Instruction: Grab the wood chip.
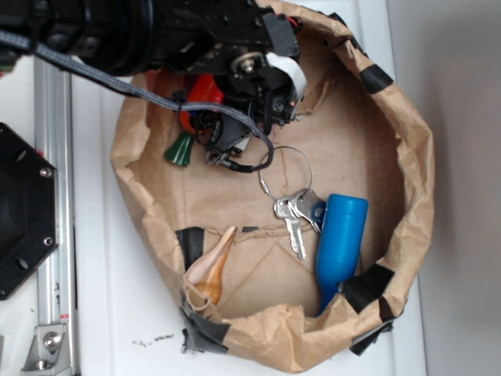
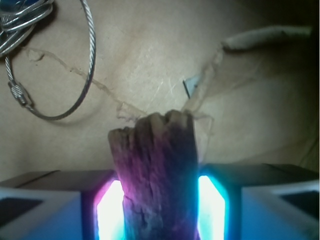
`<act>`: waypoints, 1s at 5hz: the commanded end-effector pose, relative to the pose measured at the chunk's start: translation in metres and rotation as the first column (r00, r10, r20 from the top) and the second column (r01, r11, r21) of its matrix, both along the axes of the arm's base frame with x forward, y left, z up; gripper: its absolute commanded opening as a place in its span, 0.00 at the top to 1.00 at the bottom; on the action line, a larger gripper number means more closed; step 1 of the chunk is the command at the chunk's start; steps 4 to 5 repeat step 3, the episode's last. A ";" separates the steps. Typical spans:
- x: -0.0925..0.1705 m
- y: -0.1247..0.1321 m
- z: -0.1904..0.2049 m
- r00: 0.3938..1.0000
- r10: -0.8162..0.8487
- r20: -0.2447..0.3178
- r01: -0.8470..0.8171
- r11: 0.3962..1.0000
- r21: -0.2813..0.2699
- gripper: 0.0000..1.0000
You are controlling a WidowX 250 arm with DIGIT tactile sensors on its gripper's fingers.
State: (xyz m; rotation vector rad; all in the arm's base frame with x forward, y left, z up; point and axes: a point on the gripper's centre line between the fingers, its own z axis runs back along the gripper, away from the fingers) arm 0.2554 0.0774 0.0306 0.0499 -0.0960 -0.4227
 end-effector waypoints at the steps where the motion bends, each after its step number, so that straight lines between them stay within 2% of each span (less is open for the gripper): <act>1: 0.012 -0.042 0.123 0.947 0.321 -0.011 -0.320 0.937 -0.138 1.00; 2: 0.018 -0.055 0.157 0.935 0.353 -0.025 -0.353 0.926 -0.134 1.00; 3: 0.021 -0.074 0.152 0.934 0.358 -0.016 -0.357 0.926 -0.119 1.00; 5: 0.021 -0.074 0.152 0.934 0.358 -0.016 -0.357 0.926 -0.119 1.00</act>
